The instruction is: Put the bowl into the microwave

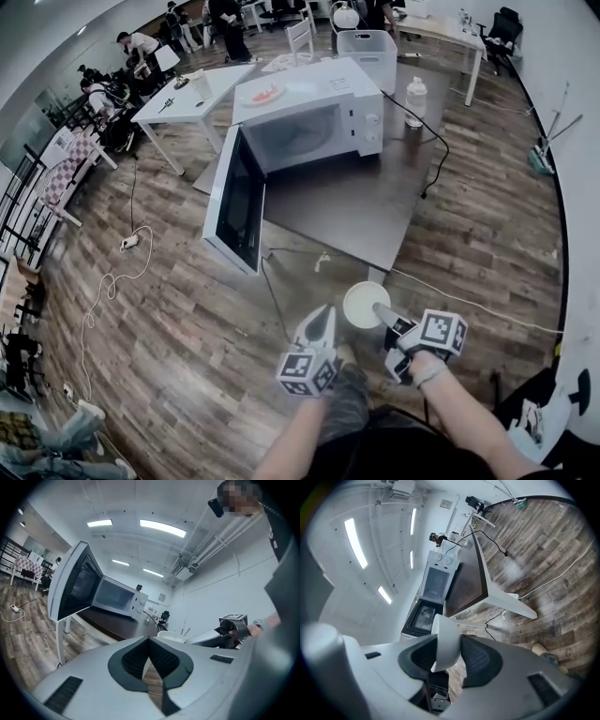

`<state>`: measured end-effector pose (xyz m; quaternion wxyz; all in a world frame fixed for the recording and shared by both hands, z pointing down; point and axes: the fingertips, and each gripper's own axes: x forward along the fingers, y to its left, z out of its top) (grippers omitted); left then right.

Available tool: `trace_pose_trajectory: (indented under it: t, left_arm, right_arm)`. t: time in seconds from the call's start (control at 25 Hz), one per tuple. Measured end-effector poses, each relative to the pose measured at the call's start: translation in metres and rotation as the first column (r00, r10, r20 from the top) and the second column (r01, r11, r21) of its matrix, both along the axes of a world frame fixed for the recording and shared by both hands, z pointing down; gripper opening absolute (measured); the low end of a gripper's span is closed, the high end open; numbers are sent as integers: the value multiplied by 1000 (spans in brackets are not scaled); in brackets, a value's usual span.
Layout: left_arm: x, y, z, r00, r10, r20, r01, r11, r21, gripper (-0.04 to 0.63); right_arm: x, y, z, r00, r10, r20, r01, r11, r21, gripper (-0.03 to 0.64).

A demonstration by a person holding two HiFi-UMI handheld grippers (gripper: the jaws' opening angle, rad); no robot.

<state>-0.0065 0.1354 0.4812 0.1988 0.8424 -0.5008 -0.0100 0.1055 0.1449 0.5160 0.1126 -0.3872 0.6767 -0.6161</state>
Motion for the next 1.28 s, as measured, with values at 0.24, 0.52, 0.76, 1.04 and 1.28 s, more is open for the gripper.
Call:
trace_pose_trajectory:
  t: [0.24, 0.52, 0.76, 1.04, 1.28]
  left_arm:
    - [-8, -54, 3, 1000, 12, 0, -12, 1000, -14, 0]
    - [-20, -115, 1, 1000, 13, -18, -13, 1000, -15, 0]
    - [-37, -157, 1, 1000, 3, -30, -4, 1000, -8, 0]
    - [-47, -188, 4, 999, -1, -34, 1, 1000, -11, 0]
    - [-53, -205, 10, 999, -22, -47, 21, 1000, -19, 0]
  right_arm:
    - [-15, -43, 4, 1000, 9, 1, -9, 999, -46, 147]
    - [-32, -106, -1, 1000, 3, 10, -3, 1000, -22, 146]
    - [-49, -145, 0, 1000, 3, 8, -2, 1000, -23, 147]
    - [-60, -179, 0, 999, 8, 31, -8, 1000, -4, 147]
    - [-67, -201, 3, 999, 2, 37, -2, 1000, -18, 147]
